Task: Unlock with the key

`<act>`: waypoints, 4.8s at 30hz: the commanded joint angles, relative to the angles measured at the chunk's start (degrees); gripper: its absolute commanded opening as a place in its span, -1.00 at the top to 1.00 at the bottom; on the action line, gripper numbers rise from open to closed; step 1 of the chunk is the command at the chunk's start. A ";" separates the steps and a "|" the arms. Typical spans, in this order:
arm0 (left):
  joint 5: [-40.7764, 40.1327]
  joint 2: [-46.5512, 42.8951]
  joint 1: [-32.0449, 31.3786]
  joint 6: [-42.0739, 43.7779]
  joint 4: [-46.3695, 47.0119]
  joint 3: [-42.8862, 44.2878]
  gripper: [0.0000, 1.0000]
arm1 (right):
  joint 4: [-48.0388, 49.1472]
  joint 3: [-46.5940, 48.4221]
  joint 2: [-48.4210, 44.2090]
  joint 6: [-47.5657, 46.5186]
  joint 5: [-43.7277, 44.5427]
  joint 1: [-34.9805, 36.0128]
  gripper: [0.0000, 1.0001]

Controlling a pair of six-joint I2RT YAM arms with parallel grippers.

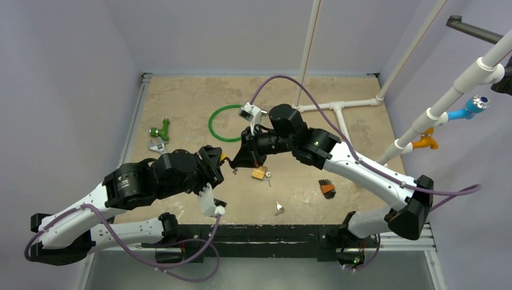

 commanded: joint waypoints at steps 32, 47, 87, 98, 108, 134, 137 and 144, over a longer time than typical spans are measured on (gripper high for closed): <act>30.39 44.85 11.32 -64.23 13.51 -8.62 0.37 | -11.84 -21.27 -24.80 8.49 20.55 -12.48 1.00; 39.26 40.43 20.61 -63.61 14.82 -10.61 -1.00 | -14.68 -15.22 -19.86 8.22 21.28 -13.17 1.00; 34.99 43.85 22.13 -63.34 23.63 -8.73 -1.00 | -19.74 -9.19 -18.69 6.57 26.01 -15.59 1.00; 31.96 52.53 21.32 -67.95 22.55 -2.68 -1.00 | -19.98 -7.18 -18.12 7.45 26.13 -15.68 1.00; 21.53 56.39 14.29 -69.48 21.10 -2.37 -1.00 | -21.95 -5.65 -19.12 7.12 28.57 -15.77 1.00; 19.54 44.21 26.48 -65.01 -5.46 21.36 1.00 | -19.40 -4.12 -21.13 4.64 27.18 -16.29 1.00; 17.47 40.46 26.70 -64.07 -10.04 29.84 1.00 | -16.53 -3.86 -20.31 4.73 24.81 -16.29 1.00; 23.74 36.92 28.11 -64.22 -18.65 42.10 1.00 | -8.53 -8.04 -19.04 5.33 19.38 -16.23 1.00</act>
